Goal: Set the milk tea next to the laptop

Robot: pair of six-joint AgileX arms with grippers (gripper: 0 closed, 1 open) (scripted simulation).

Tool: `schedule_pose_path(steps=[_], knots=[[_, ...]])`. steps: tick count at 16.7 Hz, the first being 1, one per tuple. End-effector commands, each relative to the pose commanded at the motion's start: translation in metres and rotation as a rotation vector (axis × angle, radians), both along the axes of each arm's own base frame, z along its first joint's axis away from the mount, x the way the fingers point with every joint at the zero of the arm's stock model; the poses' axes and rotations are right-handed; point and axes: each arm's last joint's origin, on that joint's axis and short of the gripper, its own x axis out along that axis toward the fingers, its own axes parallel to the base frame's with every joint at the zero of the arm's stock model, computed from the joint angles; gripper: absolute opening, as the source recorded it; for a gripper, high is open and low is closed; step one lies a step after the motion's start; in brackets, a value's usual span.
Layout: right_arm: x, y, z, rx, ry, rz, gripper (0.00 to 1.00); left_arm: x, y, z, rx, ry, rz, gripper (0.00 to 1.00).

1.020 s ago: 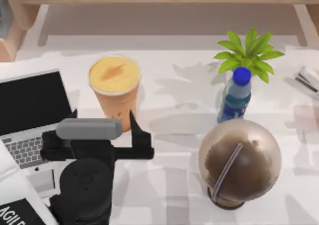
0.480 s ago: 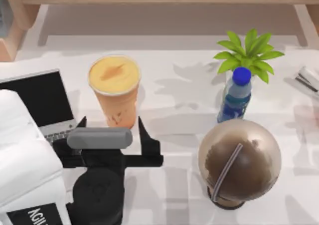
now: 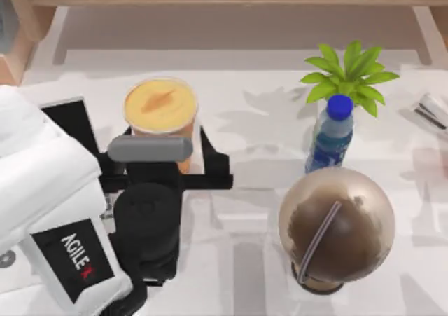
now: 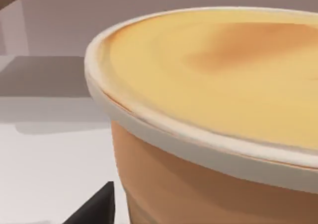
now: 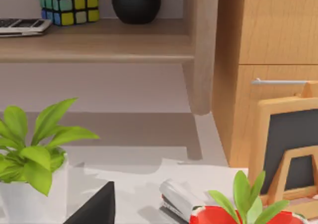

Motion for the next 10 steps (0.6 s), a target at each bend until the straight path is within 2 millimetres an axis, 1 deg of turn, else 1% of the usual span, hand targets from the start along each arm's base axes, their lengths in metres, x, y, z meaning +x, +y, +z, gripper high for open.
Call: schedule_pose_path(steps=[2, 3, 6, 10], knots=[[0.0, 0.0, 0.0, 0.0, 0.0, 0.0, 1.0, 0.0158, 0.0014, -0.0024, 0.002, 0.001, 0.0, 1.0], [0.0, 0.0, 0.0, 0.0, 0.0, 0.0, 1.0, 0.0187, 0.0019, -0.0031, 0.003, 0.002, 0.0, 1.0], [0.0, 0.0, 0.0, 0.0, 0.0, 0.0, 1.0, 0.0188, 0.0019, -0.0031, 0.003, 0.002, 0.0, 1.0], [0.0, 0.0, 0.0, 0.0, 0.0, 0.0, 1.0, 0.0188, 0.0019, -0.0031, 0.003, 0.002, 0.0, 0.7]])
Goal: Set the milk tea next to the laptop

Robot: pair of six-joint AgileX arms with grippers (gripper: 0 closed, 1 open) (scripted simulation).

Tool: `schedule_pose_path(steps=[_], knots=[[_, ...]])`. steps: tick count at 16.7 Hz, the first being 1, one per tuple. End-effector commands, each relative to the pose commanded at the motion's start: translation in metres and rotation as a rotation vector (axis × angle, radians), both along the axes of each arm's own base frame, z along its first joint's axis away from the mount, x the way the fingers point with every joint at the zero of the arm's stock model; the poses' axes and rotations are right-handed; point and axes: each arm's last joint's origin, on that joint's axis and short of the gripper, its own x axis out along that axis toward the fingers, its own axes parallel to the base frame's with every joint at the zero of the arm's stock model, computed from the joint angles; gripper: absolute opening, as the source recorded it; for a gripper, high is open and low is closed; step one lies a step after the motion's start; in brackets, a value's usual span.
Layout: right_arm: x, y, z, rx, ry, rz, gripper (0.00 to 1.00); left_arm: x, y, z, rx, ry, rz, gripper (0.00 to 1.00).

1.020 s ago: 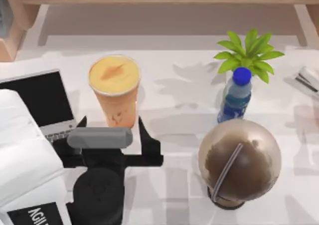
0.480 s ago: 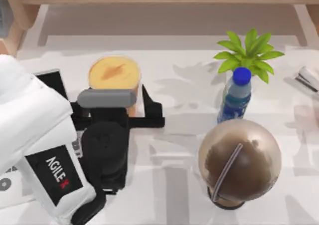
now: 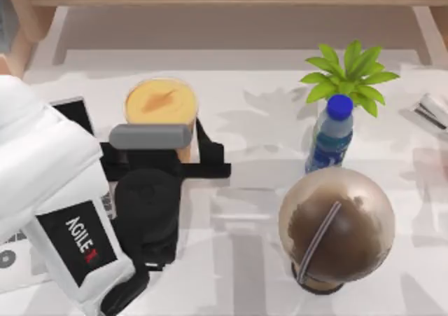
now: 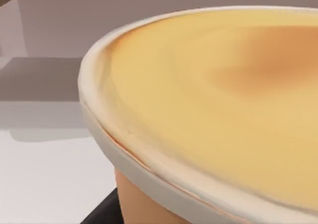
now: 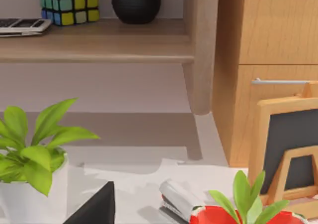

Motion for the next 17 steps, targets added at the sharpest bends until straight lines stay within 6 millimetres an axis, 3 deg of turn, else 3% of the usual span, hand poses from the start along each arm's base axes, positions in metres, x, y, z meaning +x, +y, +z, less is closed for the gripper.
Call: schedule_pose_path(steps=[9, 17], knots=[[0.0, 0.0, 0.0, 0.0, 0.0, 0.0, 1.0, 0.0, 0.0, 0.0, 0.0, 0.0, 0.0, 0.02], [0.0, 0.0, 0.0, 0.0, 0.0, 0.0, 1.0, 0.0, 0.0, 0.0, 0.0, 0.0, 0.0, 0.0]])
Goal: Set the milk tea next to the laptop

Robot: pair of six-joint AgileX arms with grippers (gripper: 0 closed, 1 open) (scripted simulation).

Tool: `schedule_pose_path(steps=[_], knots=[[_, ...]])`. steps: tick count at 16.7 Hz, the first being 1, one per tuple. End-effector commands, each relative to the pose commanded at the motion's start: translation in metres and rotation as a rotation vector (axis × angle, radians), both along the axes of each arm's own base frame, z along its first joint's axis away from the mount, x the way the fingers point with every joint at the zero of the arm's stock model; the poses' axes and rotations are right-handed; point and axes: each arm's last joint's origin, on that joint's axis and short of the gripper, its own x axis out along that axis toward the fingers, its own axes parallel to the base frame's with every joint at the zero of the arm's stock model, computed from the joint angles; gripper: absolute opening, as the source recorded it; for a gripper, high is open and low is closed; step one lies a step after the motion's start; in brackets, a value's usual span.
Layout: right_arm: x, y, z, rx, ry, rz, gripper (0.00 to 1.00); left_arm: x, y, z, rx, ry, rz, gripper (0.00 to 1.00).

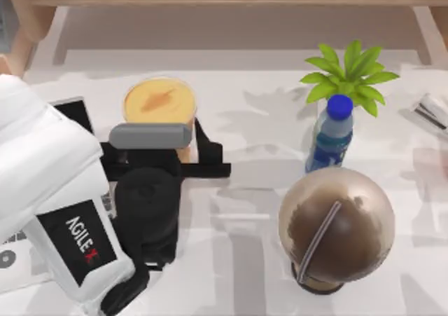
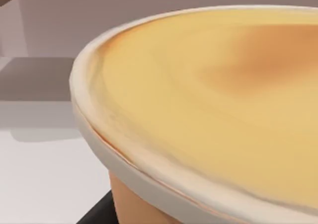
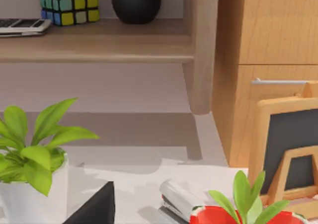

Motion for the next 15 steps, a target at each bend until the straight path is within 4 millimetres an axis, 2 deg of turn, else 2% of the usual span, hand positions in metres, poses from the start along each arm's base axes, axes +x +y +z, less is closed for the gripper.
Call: schedule_pose_path(steps=[6, 11, 15], knots=[[0.0, 0.0, 0.0, 0.0, 0.0, 0.0, 1.0, 0.0, 0.0, 0.01, 0.001, 0.0, -0.001, 0.0], [0.0, 0.0, 0.0, 0.0, 0.0, 0.0, 1.0, 0.0, 0.0, 0.01, 0.003, 0.0, -0.001, 0.0], [0.0, 0.0, 0.0, 0.0, 0.0, 0.0, 1.0, 0.001, -0.008, 0.033, -0.071, -0.079, 0.002, 0.0]])
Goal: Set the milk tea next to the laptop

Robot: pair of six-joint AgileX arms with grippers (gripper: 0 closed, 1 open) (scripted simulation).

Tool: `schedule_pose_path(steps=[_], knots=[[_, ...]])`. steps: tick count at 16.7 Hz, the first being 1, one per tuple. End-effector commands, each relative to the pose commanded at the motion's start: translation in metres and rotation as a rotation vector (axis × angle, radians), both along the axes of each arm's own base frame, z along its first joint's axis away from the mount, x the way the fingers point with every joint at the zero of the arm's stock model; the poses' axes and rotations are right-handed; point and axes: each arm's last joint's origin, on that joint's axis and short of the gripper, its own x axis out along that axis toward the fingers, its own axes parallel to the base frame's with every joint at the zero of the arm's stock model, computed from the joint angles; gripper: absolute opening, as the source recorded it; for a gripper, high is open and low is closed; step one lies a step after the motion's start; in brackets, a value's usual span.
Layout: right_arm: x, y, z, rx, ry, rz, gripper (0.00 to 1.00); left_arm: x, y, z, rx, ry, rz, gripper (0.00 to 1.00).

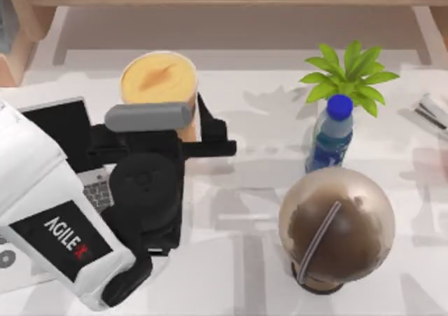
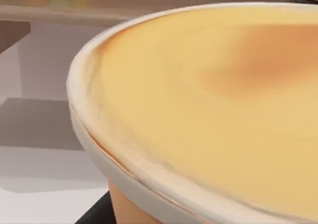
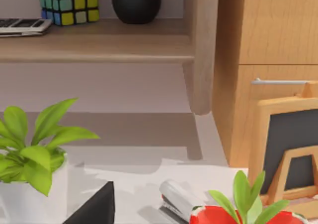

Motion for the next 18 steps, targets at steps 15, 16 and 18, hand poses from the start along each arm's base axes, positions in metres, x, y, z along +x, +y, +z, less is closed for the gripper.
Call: schedule_pose_path(steps=[15, 16, 18], knots=[[0.0, 0.0, 0.0, 0.0, 0.0, 0.0, 1.0, -0.075, 0.009, 0.023, 0.008, 0.031, 0.004, 0.0], [0.0, 0.0, 0.0, 0.0, 0.0, 0.0, 1.0, -0.08, 0.012, 0.022, 0.019, 0.04, 0.003, 0.0], [0.0, 0.0, 0.0, 0.0, 0.0, 0.0, 1.0, -0.089, 0.016, 0.019, 0.039, 0.054, 0.002, 0.0]])
